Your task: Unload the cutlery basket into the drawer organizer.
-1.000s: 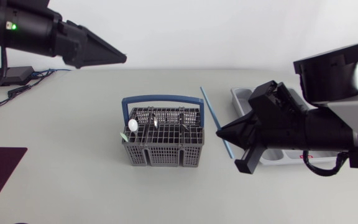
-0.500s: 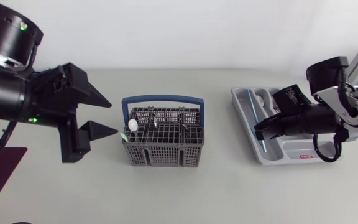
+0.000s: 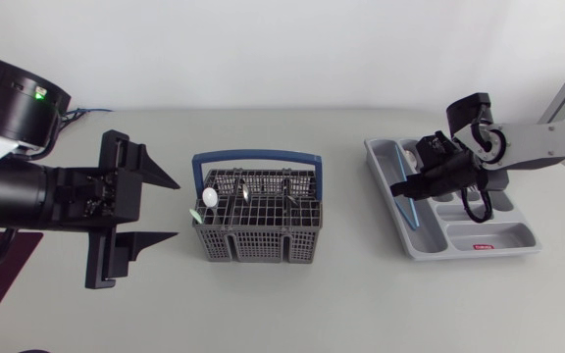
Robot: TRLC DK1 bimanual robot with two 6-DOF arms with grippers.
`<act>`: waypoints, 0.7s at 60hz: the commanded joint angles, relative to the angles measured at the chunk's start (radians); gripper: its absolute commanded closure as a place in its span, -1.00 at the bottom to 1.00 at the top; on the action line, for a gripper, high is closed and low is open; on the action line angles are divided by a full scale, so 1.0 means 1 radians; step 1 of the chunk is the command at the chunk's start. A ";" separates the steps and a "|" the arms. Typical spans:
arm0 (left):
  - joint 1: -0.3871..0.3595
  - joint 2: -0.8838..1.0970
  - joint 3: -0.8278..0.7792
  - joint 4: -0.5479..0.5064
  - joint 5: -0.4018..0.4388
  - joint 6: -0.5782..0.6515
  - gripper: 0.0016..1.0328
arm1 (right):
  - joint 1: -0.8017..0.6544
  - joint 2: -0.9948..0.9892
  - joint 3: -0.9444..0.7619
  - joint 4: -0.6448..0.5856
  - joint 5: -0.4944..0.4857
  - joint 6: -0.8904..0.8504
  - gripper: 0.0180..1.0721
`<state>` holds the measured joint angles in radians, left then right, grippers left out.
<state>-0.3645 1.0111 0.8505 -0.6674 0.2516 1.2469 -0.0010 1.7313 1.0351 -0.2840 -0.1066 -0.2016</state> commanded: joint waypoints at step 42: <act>0.013 0.127 -0.011 0.129 -0.064 0.362 -0.80 | 0.223 -0.289 -0.144 0.065 -0.018 -0.027 -0.90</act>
<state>-0.3626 1.1137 0.8062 -0.5476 0.1963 1.5501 0.1658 1.5196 0.9634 -0.2306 -0.1089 -0.1974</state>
